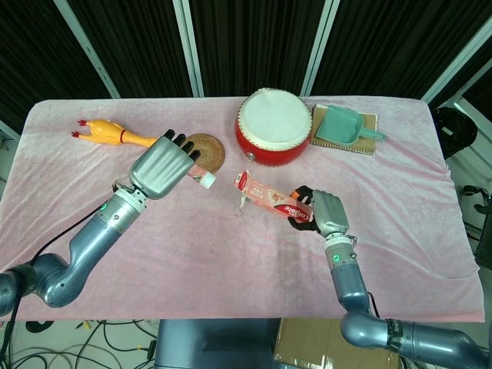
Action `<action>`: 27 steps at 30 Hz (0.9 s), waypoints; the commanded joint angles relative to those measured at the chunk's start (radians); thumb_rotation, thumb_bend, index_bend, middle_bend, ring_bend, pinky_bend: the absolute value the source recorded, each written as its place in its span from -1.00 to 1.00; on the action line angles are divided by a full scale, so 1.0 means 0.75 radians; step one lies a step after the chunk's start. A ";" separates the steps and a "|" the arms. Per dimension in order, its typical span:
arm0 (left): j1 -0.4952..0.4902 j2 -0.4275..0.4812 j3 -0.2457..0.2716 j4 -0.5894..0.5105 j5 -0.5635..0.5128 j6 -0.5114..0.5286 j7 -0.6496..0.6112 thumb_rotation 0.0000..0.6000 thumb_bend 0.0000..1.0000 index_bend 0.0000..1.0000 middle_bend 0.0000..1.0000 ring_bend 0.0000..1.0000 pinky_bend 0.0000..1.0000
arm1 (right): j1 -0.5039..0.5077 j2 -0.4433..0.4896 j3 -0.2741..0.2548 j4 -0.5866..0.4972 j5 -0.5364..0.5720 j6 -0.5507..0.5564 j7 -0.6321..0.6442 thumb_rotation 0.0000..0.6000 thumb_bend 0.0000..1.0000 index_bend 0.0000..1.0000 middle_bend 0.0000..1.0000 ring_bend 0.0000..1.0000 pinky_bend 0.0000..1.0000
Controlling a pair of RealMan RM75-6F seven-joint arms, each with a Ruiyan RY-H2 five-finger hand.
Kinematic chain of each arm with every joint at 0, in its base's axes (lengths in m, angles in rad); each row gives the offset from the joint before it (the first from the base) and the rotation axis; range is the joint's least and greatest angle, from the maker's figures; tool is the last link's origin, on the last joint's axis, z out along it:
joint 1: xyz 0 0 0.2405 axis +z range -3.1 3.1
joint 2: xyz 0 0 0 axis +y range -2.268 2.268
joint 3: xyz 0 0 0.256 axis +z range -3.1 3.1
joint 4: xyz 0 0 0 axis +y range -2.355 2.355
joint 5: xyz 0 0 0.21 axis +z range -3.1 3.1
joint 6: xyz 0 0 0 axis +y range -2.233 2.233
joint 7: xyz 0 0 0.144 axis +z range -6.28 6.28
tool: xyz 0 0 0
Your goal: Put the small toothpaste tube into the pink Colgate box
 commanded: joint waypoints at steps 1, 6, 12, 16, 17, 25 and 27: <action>-0.049 0.030 -0.006 -0.016 0.023 -0.024 0.057 1.00 -0.16 0.00 -0.13 -0.31 -0.14 | -0.008 0.026 0.013 -0.040 0.028 0.022 0.008 1.00 -0.52 -0.08 -0.10 -0.22 -0.25; -0.076 0.034 0.013 -0.007 -0.033 -0.013 0.132 1.00 -0.16 0.00 -0.13 -0.31 -0.13 | -0.007 0.047 0.007 -0.078 0.058 0.033 0.012 1.00 -0.51 -0.08 -0.10 -0.22 -0.25; -0.095 -0.003 0.034 0.024 -0.074 0.029 0.199 1.00 -0.16 0.01 -0.12 -0.30 -0.13 | 0.008 0.056 0.002 -0.113 0.082 0.050 0.001 1.00 -0.52 -0.08 -0.10 -0.22 -0.25; -0.112 -0.030 0.043 0.034 -0.096 0.045 0.231 1.00 -0.16 0.01 -0.12 -0.30 -0.13 | 0.017 0.054 0.004 -0.130 0.098 0.064 0.000 1.00 -0.51 -0.08 -0.10 -0.22 -0.25; -0.114 -0.036 0.044 0.035 -0.100 0.047 0.234 1.00 -0.16 0.01 -0.12 -0.30 -0.13 | 0.019 0.054 0.006 -0.133 0.103 0.067 0.000 1.00 -0.52 -0.08 -0.10 -0.22 -0.25; -0.153 -0.103 0.072 0.058 -0.091 0.076 0.298 1.00 -0.16 0.02 -0.11 -0.29 -0.12 | 0.048 0.051 0.043 -0.188 0.189 0.108 -0.001 1.00 -0.51 -0.08 -0.10 -0.21 -0.25; -0.156 -0.108 0.076 0.056 -0.103 0.078 0.305 1.00 -0.16 0.02 -0.10 -0.29 -0.12 | 0.052 0.053 0.049 -0.197 0.205 0.111 0.002 1.00 -0.52 -0.08 -0.10 -0.21 -0.25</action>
